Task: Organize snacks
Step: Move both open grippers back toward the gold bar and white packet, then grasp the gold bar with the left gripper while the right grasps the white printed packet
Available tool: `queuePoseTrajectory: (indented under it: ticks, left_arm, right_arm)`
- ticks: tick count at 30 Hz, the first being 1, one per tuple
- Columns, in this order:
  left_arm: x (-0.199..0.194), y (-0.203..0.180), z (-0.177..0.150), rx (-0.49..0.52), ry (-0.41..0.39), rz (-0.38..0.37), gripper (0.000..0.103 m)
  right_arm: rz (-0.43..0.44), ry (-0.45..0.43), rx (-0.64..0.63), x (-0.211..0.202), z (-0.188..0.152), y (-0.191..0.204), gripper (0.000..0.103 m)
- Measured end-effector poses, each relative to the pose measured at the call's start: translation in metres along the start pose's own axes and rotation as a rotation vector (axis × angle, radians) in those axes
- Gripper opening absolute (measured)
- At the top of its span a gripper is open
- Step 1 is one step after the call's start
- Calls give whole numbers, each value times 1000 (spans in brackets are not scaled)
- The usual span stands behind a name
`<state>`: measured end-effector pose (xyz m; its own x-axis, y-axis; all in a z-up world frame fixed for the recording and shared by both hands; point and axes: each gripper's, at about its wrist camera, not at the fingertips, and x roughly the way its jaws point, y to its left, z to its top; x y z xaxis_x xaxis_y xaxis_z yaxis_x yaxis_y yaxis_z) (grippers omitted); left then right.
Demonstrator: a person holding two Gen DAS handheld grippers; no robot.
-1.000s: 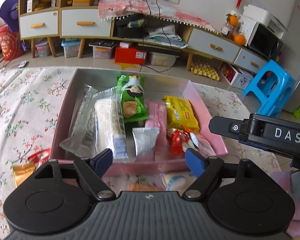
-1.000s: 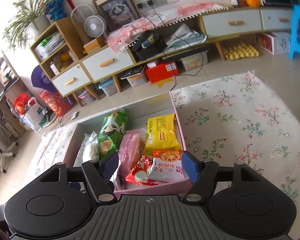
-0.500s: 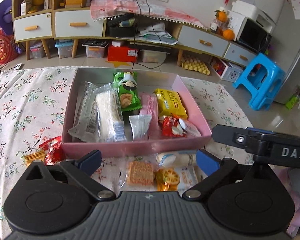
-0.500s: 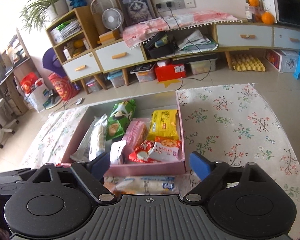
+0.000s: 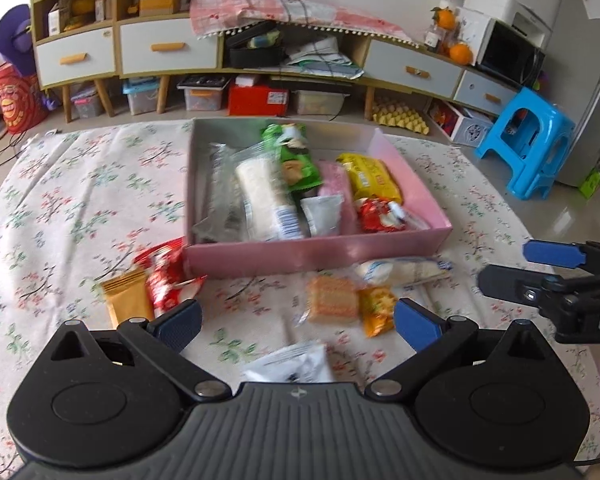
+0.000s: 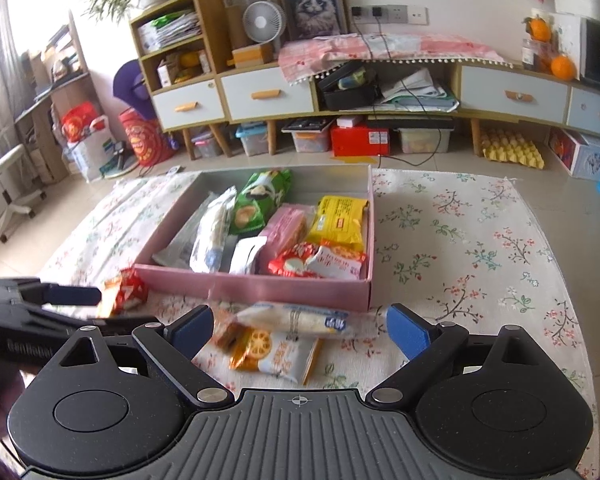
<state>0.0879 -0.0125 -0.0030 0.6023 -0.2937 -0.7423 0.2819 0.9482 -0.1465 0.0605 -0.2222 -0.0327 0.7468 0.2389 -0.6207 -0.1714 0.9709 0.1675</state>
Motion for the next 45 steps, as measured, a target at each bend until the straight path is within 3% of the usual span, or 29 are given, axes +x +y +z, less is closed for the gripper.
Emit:
queuePoseTrajectory:
  ticks: [15, 29, 35, 41, 45]
  left_arm:
    - [-3, 58, -23, -22, 15, 141, 102]
    - [1, 87, -46, -159, -43, 164, 100]
    - [11, 77, -44, -105, -28, 176, 88]
    - [10, 81, -45, -65, -35, 211, 67]
    - [5, 89, -45, -43, -29, 205, 48]
  right_arm:
    - [-15, 87, -66, 20, -30, 11, 95]
    - [121, 83, -156, 30, -53, 63, 95]
    - [169, 112, -203, 42, -56, 92, 96]
    - [165, 158, -259, 57, -61, 111, 96]
    - [161, 184, -276, 65, -66, 119, 96]
